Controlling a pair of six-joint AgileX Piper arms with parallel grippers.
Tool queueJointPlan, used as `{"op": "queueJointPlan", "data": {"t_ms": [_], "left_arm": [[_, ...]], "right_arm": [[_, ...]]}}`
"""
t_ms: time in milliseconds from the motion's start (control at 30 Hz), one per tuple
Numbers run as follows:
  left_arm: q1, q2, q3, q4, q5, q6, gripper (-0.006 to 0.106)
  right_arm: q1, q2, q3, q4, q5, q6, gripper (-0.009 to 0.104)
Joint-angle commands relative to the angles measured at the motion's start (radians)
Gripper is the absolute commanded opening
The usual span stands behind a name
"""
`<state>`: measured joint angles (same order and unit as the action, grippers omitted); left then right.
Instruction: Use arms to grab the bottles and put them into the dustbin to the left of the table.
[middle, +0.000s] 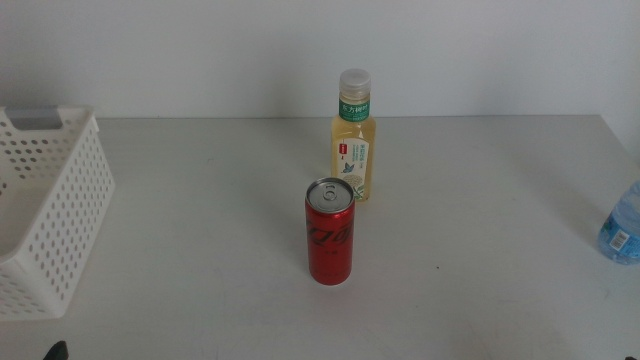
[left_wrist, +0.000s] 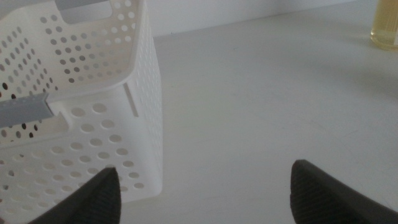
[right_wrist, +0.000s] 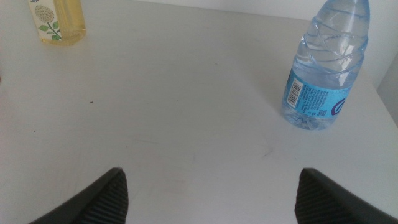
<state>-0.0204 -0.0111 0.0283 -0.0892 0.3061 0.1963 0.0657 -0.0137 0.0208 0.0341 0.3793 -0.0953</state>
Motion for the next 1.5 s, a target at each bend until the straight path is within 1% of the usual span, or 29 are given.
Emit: {"op": "queueJointPlan", "data": {"t_ms": [0, 233, 333, 433, 500, 600, 733, 933, 1100, 1200, 1267, 1400, 1467], "left_arm": [[-0.007, -0.026, 0.001, -0.025, -0.084, -0.016, 0.093], [-0.008, -0.025, 0.001, -0.037, -0.081, -0.015, 0.093], [-0.015, 0.015, 0.001, -0.078, -0.093, -0.016, 0.093], [-0.074, 0.084, 0.001, -0.125, -0.142, -0.016, 0.093], [-0.129, 0.149, 0.001, -0.137, -0.196, -0.014, 0.093], [-0.223, 0.262, 0.001, -0.137, -0.332, -0.014, 0.093], [-0.36, 0.452, 0.001, -0.134, -0.581, -0.014, 0.093], [-0.586, 0.779, 0.001, -0.136, -1.028, -0.014, 0.093], [-0.752, 1.054, 0.003, -0.169, -1.439, -0.015, 0.093], [-0.809, 1.186, 0.003, -0.192, -1.61, -0.015, 0.093], [-0.821, 1.255, 0.004, -0.192, -1.621, -0.059, 0.093], [-0.823, 1.352, 0.004, -0.151, -1.62, -0.196, 0.093], [-0.823, 1.376, 0.004, -0.139, -1.62, -0.196, 0.093]], "right_arm": [[-0.005, -0.021, -0.002, -0.006, -0.065, -0.009, 0.082], [-0.005, -0.021, -0.002, -0.006, -0.065, -0.009, 0.082], [-0.005, -0.021, -0.002, -0.006, -0.065, -0.009, 0.082], [-0.005, -0.021, -0.002, -0.006, -0.065, -0.009, 0.082], [-0.005, -0.021, -0.002, -0.006, -0.065, -0.009, 0.082], [-0.005, -0.021, -0.002, -0.006, -0.065, -0.009, 0.082], [-0.005, -0.021, -0.002, -0.006, -0.065, -0.009, 0.082], [-0.005, -0.021, -0.002, -0.006, -0.065, -0.009, 0.082], [-0.005, -0.021, -0.002, -0.006, -0.065, -0.009, 0.082], [-0.005, -0.021, -0.002, -0.006, -0.065, -0.009, 0.082], [-0.005, -0.021, -0.002, -0.006, -0.065, -0.009, 0.082], [-0.005, -0.021, -0.002, -0.006, -0.065, -0.009, 0.082], [-0.005, -0.021, -0.002, -0.006, -0.065, -0.009, 0.082]]}}
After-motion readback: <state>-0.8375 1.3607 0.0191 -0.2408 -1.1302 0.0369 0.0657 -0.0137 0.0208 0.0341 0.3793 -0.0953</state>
